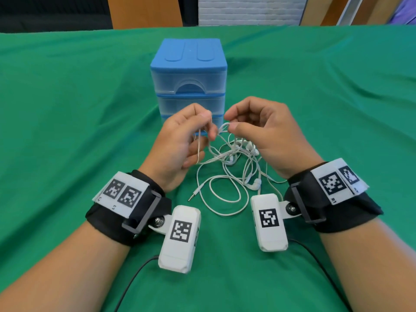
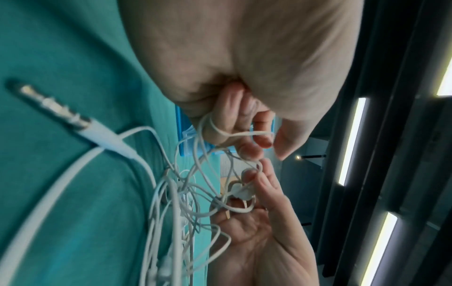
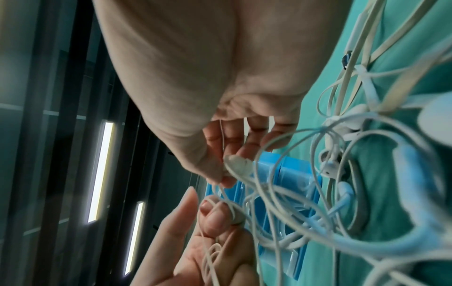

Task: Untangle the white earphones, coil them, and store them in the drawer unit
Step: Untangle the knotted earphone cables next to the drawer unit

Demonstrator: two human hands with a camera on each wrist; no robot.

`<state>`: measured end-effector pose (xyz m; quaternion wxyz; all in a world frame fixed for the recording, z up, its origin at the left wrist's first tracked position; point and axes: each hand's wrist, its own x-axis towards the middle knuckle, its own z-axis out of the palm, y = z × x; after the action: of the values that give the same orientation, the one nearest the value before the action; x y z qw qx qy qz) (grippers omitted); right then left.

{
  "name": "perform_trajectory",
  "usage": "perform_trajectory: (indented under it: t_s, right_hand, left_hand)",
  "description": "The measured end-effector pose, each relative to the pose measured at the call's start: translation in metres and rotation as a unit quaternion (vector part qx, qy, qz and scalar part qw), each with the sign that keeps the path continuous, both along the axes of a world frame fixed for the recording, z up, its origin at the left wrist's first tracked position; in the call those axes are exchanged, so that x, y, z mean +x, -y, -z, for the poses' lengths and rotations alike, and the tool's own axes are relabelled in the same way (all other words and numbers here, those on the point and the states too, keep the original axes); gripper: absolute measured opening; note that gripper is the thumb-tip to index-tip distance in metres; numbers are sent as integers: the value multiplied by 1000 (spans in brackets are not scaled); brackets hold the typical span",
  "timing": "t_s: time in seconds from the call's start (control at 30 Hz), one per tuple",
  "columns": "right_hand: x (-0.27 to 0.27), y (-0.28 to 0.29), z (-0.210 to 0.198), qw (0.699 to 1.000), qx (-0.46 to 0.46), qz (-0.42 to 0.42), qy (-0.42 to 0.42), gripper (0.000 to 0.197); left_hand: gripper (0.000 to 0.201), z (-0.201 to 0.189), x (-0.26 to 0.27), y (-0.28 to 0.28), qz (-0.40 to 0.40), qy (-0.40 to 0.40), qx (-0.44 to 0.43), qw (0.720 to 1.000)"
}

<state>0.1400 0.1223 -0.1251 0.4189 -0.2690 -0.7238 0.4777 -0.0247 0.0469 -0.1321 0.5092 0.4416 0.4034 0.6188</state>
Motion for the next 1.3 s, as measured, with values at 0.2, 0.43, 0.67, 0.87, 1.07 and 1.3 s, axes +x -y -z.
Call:
perform_trajectory:
  t_s: [0.2,0.43,0.67,0.87,1.07,1.3]
  right_hand:
    - [2,5,0,990,-74,-107,-50,25]
    - [4,3,-3,982,-129,-89,-107,29]
    - [7,2,-3,984,-112,-118,-73,45]
    - [4,2,-1,993,-68,-92,-1,45]
    - [4,1,-2,993,-87,-74,-27,34]
    - [0,5,0,989,-106,-106,-14,28]
  left_hand:
    - [33,2,0,0,-16,-86,10,996]
    - [33,6,-5,-4,-56,-100,24,993]
    - [12,8,-5,-3,-57,-155,32,986]
    - [17,7,-7,-4,-78,-139,32,987]
    - [22,7,-8,-4,-94,-137,30,986]
    - [20,4,-6,-1,-70,-111,15,991]
